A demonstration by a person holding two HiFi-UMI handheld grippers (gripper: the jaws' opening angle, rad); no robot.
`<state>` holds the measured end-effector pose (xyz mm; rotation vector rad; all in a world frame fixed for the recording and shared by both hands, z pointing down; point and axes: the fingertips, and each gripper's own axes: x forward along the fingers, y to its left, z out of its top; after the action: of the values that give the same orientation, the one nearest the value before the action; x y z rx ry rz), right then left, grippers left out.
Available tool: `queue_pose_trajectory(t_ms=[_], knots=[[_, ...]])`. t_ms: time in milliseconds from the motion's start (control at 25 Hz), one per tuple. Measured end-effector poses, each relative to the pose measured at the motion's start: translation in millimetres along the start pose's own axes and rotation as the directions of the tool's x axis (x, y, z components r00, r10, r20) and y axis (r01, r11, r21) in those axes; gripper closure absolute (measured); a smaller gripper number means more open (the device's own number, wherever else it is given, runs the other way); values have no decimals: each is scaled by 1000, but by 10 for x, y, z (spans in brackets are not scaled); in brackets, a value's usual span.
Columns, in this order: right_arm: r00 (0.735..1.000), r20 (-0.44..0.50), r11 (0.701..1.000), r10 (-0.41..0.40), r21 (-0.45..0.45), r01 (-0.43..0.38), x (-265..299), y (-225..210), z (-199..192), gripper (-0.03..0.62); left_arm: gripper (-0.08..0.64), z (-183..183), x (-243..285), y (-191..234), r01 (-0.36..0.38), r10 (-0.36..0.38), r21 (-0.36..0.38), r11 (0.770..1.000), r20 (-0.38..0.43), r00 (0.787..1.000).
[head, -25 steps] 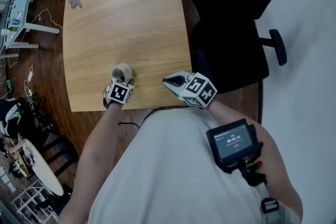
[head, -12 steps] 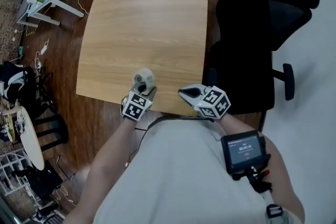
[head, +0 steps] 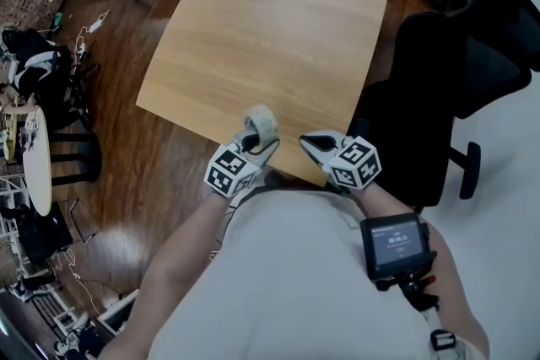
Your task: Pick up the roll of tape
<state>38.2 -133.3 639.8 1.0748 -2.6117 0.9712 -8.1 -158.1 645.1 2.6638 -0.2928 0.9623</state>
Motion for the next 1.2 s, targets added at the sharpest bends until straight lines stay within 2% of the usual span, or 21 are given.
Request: queue_pose_trajectory(t_ms=[280,520,880,1200], knots=[[994,63,993,87,-85,-82,216,457,355,586,457,3,-569,-54,-29,47,-99,995,190,981],[989,82,982,125,-153,-111,310,908,596,586,457,-88,-1169,38,-76,115,-138,988,306,945],[987,122,979,104,-188,-80,470,1222,651,586,456,-282,-1652,160,-103,176,-192,976,415,893],[989,119,981,84,-183,-61,548,1413,601,586,456,-499,-1920,171,-107,206,-233,966,458,865]])
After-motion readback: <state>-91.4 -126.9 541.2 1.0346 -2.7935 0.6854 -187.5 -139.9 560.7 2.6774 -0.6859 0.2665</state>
